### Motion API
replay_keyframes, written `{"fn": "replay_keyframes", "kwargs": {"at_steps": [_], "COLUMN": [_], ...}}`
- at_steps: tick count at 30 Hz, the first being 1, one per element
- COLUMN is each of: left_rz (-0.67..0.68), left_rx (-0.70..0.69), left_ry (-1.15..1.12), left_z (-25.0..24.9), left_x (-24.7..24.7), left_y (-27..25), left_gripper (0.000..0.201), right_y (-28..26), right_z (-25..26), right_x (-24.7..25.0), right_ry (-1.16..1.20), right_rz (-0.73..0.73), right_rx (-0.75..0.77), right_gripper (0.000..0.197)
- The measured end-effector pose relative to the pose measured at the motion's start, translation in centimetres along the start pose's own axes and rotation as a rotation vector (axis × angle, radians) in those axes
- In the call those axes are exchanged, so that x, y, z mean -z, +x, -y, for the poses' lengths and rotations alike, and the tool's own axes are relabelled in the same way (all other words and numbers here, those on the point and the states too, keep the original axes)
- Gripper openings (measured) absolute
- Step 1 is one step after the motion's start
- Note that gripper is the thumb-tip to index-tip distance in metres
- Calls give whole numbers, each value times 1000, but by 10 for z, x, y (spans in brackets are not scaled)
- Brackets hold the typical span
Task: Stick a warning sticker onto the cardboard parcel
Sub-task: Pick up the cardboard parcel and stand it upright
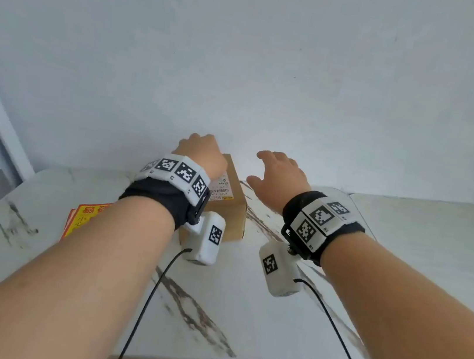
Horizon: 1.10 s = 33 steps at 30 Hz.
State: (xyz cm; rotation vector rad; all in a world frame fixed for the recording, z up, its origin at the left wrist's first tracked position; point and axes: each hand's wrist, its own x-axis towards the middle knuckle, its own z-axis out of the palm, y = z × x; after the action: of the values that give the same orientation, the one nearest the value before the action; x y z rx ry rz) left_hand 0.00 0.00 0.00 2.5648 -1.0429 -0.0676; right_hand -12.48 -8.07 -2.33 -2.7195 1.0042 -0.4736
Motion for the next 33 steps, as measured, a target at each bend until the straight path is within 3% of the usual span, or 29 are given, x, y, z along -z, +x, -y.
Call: {"fn": "replay_keyframes", "kwargs": {"at_steps": [8, 11, 16, 29, 33], "left_rz": [0, 41, -1, -125, -131], "left_rx": [75, 30, -39, -216, -196], "left_ry": [20, -24, -11, -37, -55], "left_z": [27, 32, 22, -7, -7], "left_x": [-19, -29, -35, -40, -37], "left_y": [-31, -37, -50, -87, -89], "left_gripper": [37, 37, 33, 28, 24], "right_y": [-28, -33, -45, -86, -102], "right_z": [15, 17, 11, -22, -33], "right_x": [-9, -18, -26, 2, 14], "right_ry": [37, 71, 129, 188, 239], "right_rz": [107, 139, 151, 119, 122], "right_rx": [-75, -108, -130, -256, -257], "right_gripper": [54, 52, 39, 37, 40]}}
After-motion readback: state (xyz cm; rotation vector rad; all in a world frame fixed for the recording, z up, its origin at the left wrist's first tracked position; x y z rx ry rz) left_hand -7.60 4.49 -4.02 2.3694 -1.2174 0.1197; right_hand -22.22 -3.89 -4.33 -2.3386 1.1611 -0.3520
